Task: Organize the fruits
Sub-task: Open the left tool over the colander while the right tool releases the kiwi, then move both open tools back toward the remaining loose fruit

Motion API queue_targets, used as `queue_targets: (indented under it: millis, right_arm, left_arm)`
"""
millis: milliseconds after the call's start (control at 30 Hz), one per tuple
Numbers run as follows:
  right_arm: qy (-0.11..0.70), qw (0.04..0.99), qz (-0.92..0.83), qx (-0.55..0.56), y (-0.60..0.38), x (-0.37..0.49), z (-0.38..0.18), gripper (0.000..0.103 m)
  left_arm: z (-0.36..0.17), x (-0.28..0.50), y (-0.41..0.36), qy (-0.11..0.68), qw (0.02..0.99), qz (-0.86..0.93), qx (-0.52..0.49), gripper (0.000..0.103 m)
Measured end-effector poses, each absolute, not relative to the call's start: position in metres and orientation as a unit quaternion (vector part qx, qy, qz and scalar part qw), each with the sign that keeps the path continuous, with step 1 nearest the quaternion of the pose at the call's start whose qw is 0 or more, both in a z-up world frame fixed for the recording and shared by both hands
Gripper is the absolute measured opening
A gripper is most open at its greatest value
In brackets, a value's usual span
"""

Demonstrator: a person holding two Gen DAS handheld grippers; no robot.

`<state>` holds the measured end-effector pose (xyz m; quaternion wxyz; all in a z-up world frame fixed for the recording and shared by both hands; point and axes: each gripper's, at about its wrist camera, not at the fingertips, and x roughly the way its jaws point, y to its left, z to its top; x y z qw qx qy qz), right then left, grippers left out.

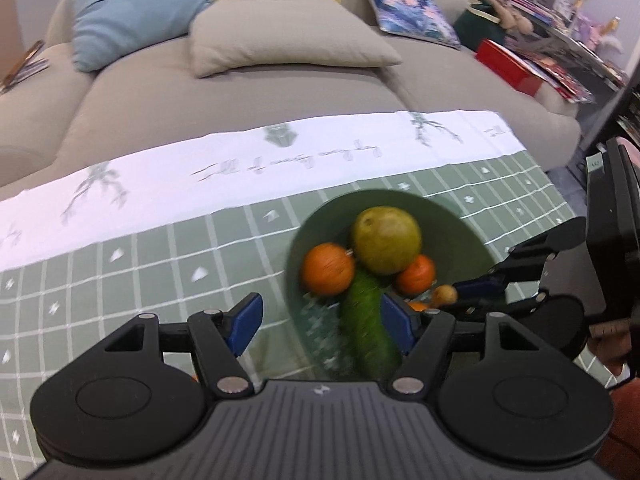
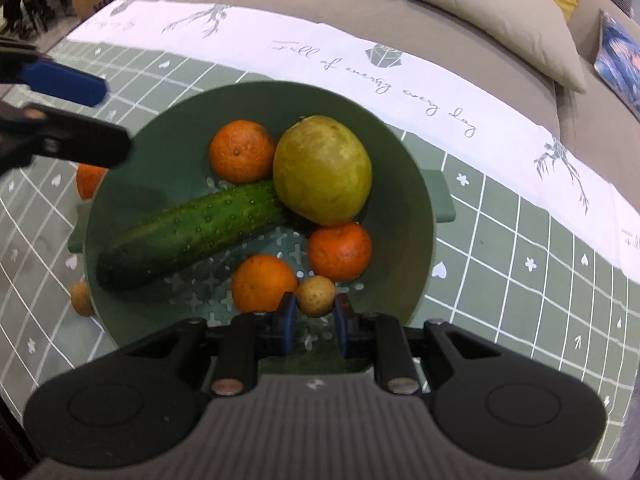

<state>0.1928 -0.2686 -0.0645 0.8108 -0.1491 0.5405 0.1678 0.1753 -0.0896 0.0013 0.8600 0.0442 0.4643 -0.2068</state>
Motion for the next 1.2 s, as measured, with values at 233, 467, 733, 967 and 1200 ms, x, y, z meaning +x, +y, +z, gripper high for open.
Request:
queue_targets:
  millis: [233,467,733,967,1200]
  right_arm:
    - [0.542,0.803,0.166,-0.183,-0.259,0.197,-0.070,0.016]
    - [0.536,0.808,0.160,-0.185,-0.259,0.194,-0.068,0.018]
    - [0.507,0.835,0.155,-0.147,-0.263,0.169,-0.033,0.021]
    - [0.460,0.874,0.143,-0.064,-0.263,0.125,0.007,0.028]
    - [0.432,0.894,0.118,0.012,-0.255,0.082,0.015,0.030]
  left_arm:
    - [0.001,0.157,-0.065,0.470,0.862,-0.184,0.027,0.079]
    - [0.002,0.141,-0.051,0.473,0.863,-0.175,0.027,0.079]
    - [0.014,0.120,-0.039,0.456,0.871,-0.179,0.032,0.079]
    - [0.027,0.096,-0.029,0.434,0.882,-0.180,0.030,0.079]
    - [0.024,0.069,-0.016,0.425,0.886,-0.182,0.031,0.078]
